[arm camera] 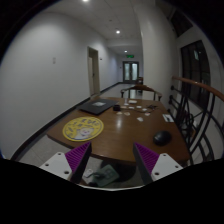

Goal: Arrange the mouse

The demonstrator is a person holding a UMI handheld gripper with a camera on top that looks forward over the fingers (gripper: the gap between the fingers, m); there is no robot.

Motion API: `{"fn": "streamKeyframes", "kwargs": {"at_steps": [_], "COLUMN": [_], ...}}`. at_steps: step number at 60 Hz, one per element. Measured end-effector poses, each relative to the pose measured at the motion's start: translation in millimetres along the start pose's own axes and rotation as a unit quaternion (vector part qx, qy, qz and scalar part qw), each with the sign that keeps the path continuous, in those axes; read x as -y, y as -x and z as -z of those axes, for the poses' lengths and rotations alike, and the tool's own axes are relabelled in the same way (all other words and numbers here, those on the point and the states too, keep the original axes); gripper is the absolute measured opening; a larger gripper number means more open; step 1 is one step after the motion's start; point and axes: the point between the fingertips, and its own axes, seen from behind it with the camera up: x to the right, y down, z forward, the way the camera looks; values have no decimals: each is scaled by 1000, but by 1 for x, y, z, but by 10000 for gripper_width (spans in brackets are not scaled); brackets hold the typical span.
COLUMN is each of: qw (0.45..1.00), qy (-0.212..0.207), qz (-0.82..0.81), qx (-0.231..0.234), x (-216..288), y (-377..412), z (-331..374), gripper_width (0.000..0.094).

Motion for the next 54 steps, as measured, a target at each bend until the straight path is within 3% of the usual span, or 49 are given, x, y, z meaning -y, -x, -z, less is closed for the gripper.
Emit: {"fn": "streamKeyframes", "kwargs": {"at_steps": [7,23,47,54], "qw": [999,990,985,982], "qy": [-4,61,112,125], "qz": [3,-51,-60,-70], "qx": [-45,-118,-117,-127], "x": [-11,-56,-39,-29], "y": [-57,-161,-210,-225], "z": [-12,-68,-151,-173], "gripper_width": [855,846,839,727]}}
